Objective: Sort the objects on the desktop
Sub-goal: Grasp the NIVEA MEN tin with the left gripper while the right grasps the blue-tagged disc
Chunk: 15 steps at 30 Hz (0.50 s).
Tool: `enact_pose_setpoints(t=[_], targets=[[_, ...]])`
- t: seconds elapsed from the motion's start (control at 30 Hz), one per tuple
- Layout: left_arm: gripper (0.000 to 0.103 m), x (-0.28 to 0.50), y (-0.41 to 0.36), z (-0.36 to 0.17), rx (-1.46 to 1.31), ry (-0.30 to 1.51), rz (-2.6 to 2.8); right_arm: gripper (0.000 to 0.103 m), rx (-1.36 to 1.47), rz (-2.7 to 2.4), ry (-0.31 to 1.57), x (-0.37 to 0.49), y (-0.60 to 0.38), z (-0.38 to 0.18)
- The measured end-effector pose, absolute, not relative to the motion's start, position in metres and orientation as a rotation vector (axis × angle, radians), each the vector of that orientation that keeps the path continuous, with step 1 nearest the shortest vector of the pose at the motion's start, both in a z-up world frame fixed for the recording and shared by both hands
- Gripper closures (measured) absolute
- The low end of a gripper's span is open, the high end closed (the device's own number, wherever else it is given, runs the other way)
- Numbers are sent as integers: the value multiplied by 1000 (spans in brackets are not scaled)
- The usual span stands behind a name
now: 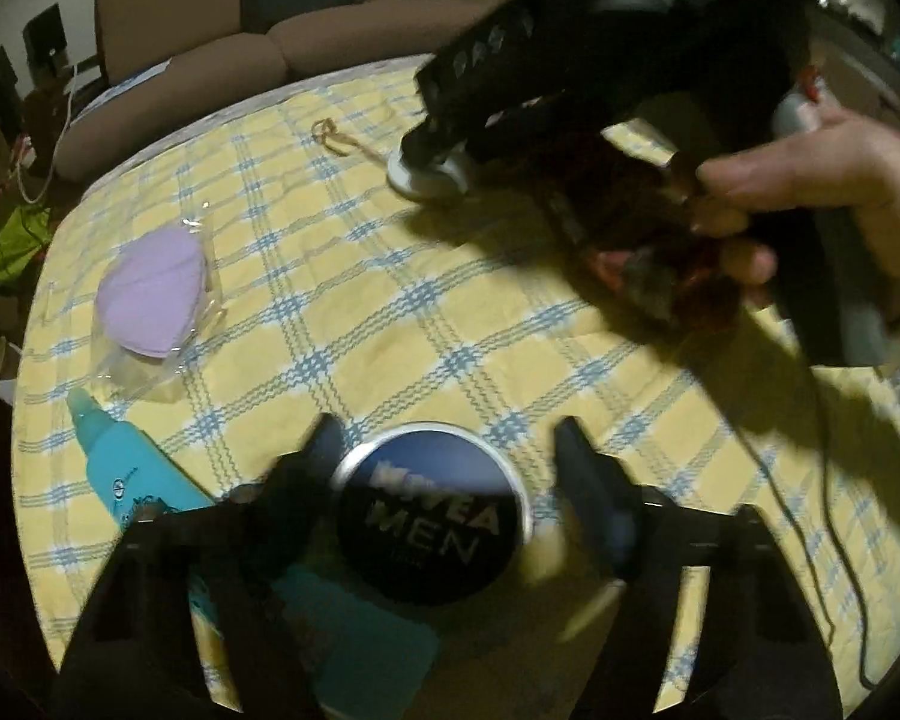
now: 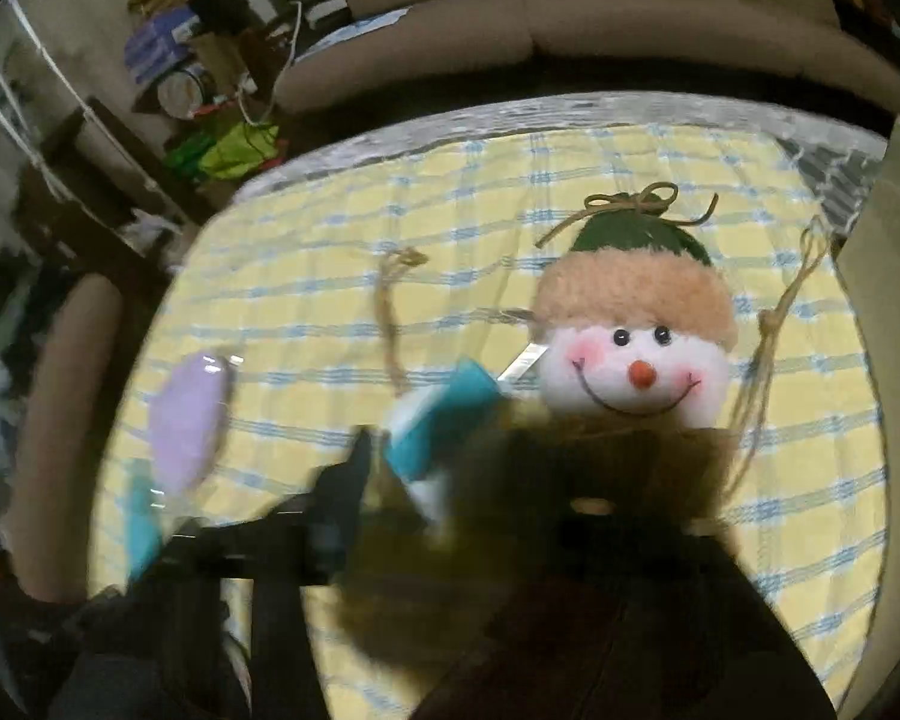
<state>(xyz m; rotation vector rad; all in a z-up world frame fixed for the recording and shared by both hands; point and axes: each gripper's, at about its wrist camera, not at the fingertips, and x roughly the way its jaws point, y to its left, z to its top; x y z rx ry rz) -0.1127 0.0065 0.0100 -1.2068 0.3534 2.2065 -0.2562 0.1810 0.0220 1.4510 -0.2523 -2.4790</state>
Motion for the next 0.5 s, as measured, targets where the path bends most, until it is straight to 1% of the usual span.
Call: enact_pose_setpoints(t=[0.13,0.3,0.5], targets=[[49,-110,1,15,-1204,293,2222,63,1421,-2459,-232,-250,187,30],[49,-101,2,32,-1194,255,2238,63,1341,-2429,-239,-224,202,66],[49,-75,11,82,-1121,159,2247,63,1234,-2356,-233,-168,236,126]])
